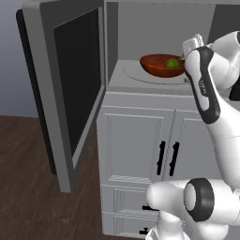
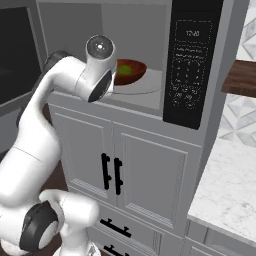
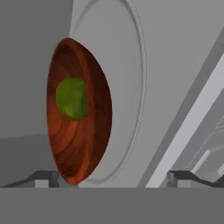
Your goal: Pick the lime from the sink and place it in the bowl. Then pick the bowl and place it in the microwave. Then close the microwave door and press the start button.
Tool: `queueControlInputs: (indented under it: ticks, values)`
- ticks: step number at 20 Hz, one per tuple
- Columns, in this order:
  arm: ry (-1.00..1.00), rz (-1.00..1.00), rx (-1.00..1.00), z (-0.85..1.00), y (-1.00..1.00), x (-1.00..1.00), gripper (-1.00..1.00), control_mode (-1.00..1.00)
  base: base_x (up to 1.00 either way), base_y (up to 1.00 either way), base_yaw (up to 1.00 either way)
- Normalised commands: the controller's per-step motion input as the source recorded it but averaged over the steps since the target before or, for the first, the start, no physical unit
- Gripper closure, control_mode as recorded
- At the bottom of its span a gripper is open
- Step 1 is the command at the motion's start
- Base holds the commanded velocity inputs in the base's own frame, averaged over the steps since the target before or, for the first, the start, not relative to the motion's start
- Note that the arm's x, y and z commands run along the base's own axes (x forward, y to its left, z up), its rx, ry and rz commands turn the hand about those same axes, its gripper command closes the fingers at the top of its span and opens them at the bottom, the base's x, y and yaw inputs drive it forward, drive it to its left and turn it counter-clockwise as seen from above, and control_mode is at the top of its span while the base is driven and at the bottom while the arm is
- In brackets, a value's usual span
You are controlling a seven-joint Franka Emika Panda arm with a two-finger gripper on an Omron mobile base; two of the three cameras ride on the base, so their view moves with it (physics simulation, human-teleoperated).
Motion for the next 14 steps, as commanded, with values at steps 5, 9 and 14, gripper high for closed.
queueControlInputs:
  ticks: [5,9,14]
  values:
    - [-0.05,0.01,0.03,0.41,0.0,-0.99,-1.0,-1.0,0.0,0.0,0.0]
    - [-0.05,0.01,0.06,0.25,0.0,-1.0,-1.0,-1.0,0.0,0.0,0.0]
    - [-0.08,0.02,0.11,0.07,0.05,-1.0,-1.0,-1.0,0.0,0.0,0.0]
